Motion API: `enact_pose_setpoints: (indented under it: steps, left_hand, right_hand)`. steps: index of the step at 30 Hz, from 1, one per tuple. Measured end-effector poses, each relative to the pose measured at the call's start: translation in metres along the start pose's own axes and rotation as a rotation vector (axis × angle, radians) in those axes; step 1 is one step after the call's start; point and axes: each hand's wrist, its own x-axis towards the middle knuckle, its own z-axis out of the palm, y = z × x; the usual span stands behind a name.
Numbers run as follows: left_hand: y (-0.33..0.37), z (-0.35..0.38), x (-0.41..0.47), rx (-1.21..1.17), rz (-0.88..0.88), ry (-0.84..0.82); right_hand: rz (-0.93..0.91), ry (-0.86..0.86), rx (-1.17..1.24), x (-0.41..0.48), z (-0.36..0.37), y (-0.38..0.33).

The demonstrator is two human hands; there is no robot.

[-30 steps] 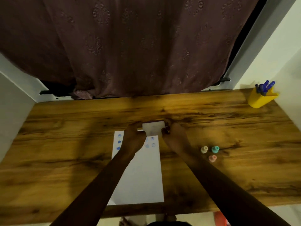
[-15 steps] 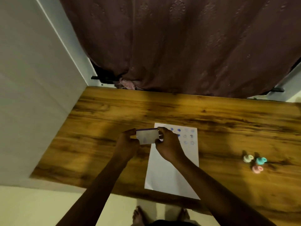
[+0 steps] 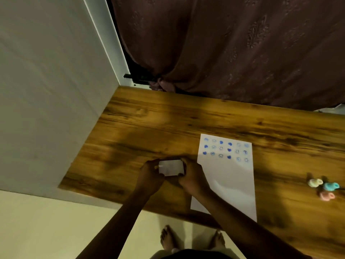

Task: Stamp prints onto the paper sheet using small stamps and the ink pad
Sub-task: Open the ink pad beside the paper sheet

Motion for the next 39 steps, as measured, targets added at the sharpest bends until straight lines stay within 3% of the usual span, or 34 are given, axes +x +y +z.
enact_pose_setpoints:
  steps: [12, 23, 39]
  left_hand:
    - [-0.024, -0.001, 0.007, 0.256, 0.116, -0.048]
    - [-0.037, -0.023, 0.027, 0.397, 0.271, -0.195]
    - [-0.033, -0.040, 0.054, 0.173, 0.231, -0.246]
  right_hand:
    - [-0.039, 0.021, -0.170, 0.003, 0.007, 0.009]
    - [-0.103, -0.029, -0.107, 0.011, -0.003, 0.018]
    - [-0.098, -0.108, -0.096, 0.035, -0.028, 0.013]
